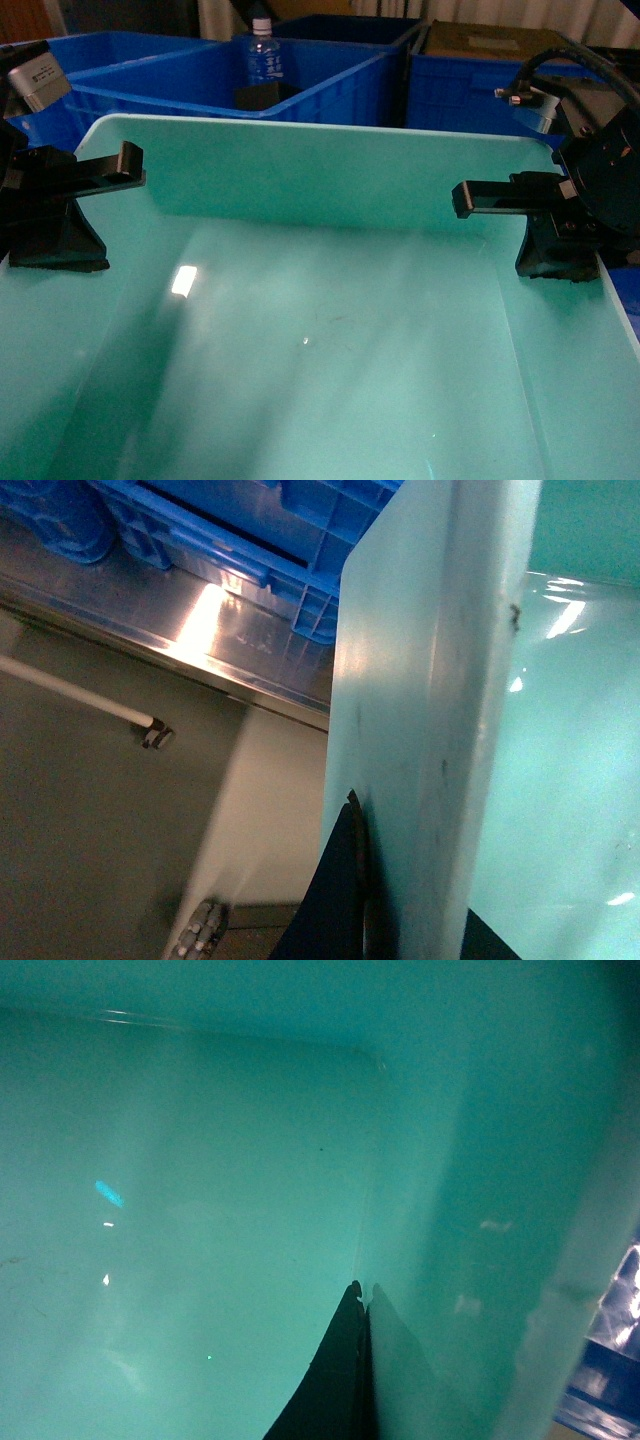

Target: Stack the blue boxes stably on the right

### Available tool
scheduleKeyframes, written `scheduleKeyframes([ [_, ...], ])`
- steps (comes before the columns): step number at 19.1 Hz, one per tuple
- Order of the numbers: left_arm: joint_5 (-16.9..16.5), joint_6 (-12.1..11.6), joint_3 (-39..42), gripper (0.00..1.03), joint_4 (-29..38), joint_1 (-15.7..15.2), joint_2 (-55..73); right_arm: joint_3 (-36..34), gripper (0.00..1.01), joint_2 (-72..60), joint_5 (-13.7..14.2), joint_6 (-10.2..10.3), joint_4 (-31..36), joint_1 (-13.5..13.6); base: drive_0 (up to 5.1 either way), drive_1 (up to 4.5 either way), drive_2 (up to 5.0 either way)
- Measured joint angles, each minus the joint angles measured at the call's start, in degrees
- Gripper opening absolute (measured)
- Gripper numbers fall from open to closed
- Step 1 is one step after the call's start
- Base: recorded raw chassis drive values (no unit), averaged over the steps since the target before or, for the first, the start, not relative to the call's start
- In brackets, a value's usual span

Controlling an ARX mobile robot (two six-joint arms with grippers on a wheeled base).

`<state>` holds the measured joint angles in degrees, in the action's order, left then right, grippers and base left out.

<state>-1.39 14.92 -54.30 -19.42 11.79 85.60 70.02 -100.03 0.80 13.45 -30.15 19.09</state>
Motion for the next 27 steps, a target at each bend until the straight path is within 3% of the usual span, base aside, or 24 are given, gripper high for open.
scheduleKeyframes([
  [27,-0.07,0.00,-0.02,0.02,-0.04,-0.07,0.20,0.00,0.02,-0.20,0.00,0.00,-0.04,0.02,-1.7,-1.71,-1.7],
])
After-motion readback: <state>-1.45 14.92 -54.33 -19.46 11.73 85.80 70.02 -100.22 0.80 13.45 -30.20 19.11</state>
